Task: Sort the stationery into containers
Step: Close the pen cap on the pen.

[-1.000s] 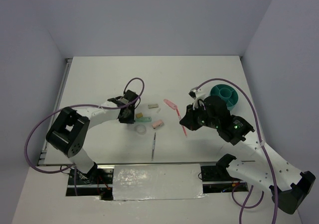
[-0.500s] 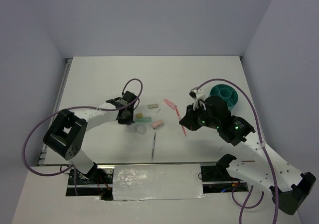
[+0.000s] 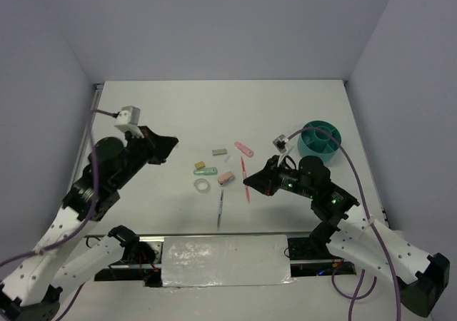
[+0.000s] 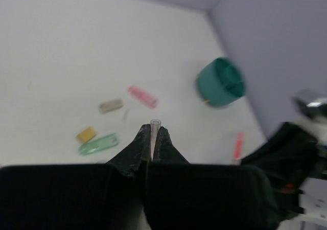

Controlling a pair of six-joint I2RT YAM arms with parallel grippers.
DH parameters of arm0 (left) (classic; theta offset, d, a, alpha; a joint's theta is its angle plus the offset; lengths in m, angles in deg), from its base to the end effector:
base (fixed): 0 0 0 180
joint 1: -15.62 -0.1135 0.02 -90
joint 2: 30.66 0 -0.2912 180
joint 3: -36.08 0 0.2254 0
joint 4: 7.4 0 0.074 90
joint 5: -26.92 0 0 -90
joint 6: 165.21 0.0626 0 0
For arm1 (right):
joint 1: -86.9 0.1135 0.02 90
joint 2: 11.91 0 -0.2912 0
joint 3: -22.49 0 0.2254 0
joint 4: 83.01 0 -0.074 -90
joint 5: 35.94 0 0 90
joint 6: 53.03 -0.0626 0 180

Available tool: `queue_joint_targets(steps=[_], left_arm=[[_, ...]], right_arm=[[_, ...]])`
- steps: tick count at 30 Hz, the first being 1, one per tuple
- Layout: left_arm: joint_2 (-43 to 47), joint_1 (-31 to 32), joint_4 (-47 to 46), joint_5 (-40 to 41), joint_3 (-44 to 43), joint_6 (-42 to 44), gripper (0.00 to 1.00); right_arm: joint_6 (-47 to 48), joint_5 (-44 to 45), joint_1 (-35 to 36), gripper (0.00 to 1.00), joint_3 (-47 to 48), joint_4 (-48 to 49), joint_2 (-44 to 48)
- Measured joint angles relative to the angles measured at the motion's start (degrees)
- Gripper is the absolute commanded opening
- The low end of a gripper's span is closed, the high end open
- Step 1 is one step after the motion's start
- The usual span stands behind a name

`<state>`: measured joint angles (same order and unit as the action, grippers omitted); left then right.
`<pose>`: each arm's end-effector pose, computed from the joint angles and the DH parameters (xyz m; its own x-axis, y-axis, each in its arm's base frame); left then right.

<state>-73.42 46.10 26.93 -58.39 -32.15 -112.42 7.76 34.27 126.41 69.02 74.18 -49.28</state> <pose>0.1271 -0.0689 0.3871 -0.3693 -0.4820 -0.7945 0.2669 0.7639 -0.5875 0.0947 0.1056 0.2948 -0.5749 0.1211 -0.8092 -0.6552 0.5242 0.5440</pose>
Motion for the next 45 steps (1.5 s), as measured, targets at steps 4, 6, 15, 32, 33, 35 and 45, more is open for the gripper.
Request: queue_joint_targets(steps=[4,6,15,32,33,35,45], left_arm=[[8.4,0.0,-10.8,-7.4,1.9,-2.1,0.0],[9.2,0.0,-15.2,-11.1,2.4,-3.7,0.0],[8.2,0.0,-29.4,-23.8,6.2,-14.2,0.0],[13.7,0.0,-36.1,-27.8,15.9,-18.3,0.0],[13.6,0.0,-36.3,-27.8,16.0,-18.5,0.0],[13.2,0.0,-37.2,-28.0,16.1,-18.6,0.0],[12.9,0.0,-39.7,-29.0,16.1,-18.7,0.0]], right_arm=[[-4.4,2.1,8.2,0.0,-2.0,7.9,-0.8],[-5.4,4.7,13.7,0.0,-2.0,11.6,-1.9],[-3.9,20.2,33.8,0.0,4.7,14.6,-12.9],[-1.0,25.9,35.0,0.0,11.7,17.0,-15.8],[-0.9,25.7,35.0,0.0,11.8,17.0,-15.9],[-0.7,25.4,35.0,0.0,12.1,17.0,-16.4],[0.3,24.2,35.2,0.0,13.6,16.7,-17.5]])
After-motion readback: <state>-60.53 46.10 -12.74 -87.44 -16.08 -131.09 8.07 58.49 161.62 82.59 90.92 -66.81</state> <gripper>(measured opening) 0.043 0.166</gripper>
